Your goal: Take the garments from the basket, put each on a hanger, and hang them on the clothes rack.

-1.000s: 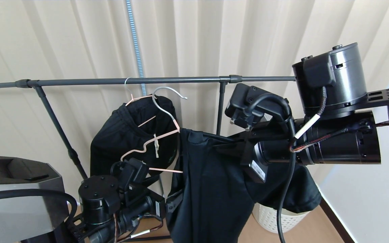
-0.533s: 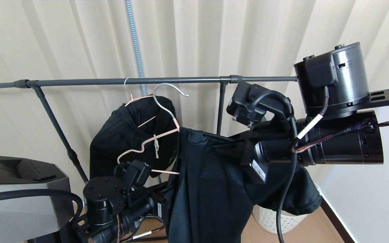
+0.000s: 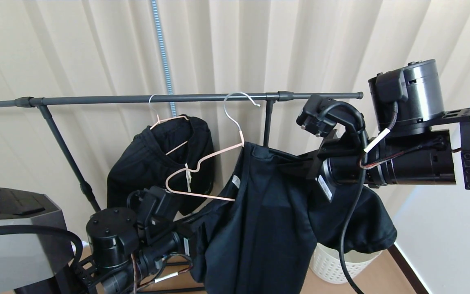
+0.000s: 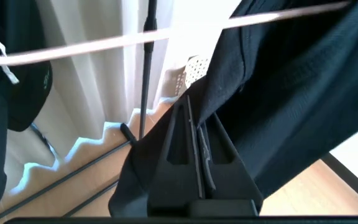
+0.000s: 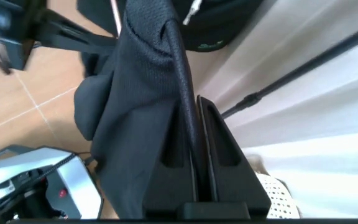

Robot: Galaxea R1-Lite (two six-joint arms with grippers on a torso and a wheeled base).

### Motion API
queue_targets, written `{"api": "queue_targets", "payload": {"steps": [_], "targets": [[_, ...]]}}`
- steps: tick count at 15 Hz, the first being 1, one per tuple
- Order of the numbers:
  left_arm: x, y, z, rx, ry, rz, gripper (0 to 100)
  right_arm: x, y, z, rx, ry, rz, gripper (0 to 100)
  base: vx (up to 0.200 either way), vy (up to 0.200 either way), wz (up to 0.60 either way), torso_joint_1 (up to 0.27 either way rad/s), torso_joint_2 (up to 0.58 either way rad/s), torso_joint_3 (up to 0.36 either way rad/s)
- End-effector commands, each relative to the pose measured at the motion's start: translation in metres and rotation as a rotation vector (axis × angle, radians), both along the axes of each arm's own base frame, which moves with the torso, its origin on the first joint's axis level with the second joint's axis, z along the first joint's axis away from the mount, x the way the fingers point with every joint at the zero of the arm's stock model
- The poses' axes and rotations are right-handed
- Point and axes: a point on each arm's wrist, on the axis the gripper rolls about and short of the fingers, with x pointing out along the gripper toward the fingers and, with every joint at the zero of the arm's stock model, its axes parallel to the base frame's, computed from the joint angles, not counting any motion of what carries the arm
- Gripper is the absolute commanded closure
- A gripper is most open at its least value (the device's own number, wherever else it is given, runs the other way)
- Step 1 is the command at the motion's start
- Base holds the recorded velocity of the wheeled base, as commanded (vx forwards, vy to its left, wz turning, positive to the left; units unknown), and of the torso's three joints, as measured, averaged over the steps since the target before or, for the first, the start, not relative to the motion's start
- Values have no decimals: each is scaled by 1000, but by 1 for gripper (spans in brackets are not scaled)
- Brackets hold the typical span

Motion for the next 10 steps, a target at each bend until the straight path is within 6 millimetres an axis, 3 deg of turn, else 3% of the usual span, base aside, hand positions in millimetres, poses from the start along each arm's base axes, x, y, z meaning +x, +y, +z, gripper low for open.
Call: {"api": "queue_targets", "payload": {"steps": [1,4,10], "targets": [[8,9,5,-13,-22,40,100,6,-14,-21,16,9,-21,100,0,0,0,0,0,0],[18,18,7,-23,-39,80,100,8,-30,-38,34,17,-37,100,0,0,0,0,0,0],[24,26,9,-32,-47,98,100,11,-51,-51,60,-22,-82,100,0,0,0,0,0,0]]}}
